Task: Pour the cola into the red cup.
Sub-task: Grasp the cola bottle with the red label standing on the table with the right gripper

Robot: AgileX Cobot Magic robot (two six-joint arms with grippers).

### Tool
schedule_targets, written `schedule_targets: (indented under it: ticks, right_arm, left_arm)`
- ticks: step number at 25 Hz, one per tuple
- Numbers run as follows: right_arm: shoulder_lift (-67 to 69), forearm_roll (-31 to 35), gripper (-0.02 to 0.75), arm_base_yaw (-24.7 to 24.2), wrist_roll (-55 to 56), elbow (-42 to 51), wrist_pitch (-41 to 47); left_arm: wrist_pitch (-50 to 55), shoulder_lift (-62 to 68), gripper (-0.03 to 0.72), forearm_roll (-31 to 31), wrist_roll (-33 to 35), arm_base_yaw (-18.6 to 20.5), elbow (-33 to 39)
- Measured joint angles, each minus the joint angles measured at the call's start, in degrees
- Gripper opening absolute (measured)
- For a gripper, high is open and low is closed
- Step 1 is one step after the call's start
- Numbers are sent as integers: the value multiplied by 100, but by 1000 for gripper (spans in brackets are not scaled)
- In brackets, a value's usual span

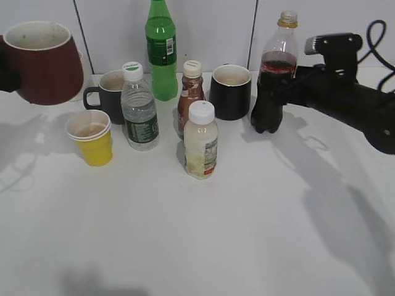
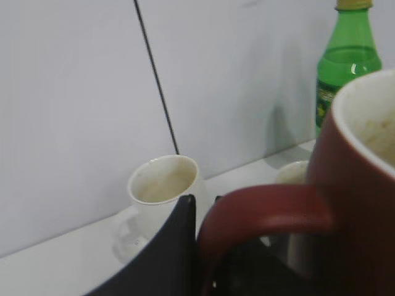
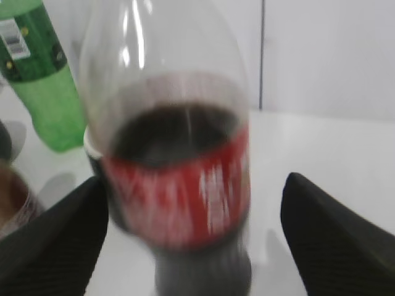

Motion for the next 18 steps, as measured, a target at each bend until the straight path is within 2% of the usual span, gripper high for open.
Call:
schedule_targets:
  ticks: [5, 9, 13, 18]
  right_arm:
    - [533, -404, 645, 0, 255, -674, 5]
    - [717, -494, 480, 0, 319, -922, 75]
    - [518, -795, 480, 8, 155, -959, 453]
    - [-496, -955, 480, 349, -1143, -948, 1918]
  left_arm:
    - [162, 0, 53, -6, -11, -259, 0]
    - [234, -1, 53, -13, -11, -508, 0]
    - [444, -1, 53, -18, -11, -926, 0]
    - [651, -1, 53, -155, -11, -1575, 0]
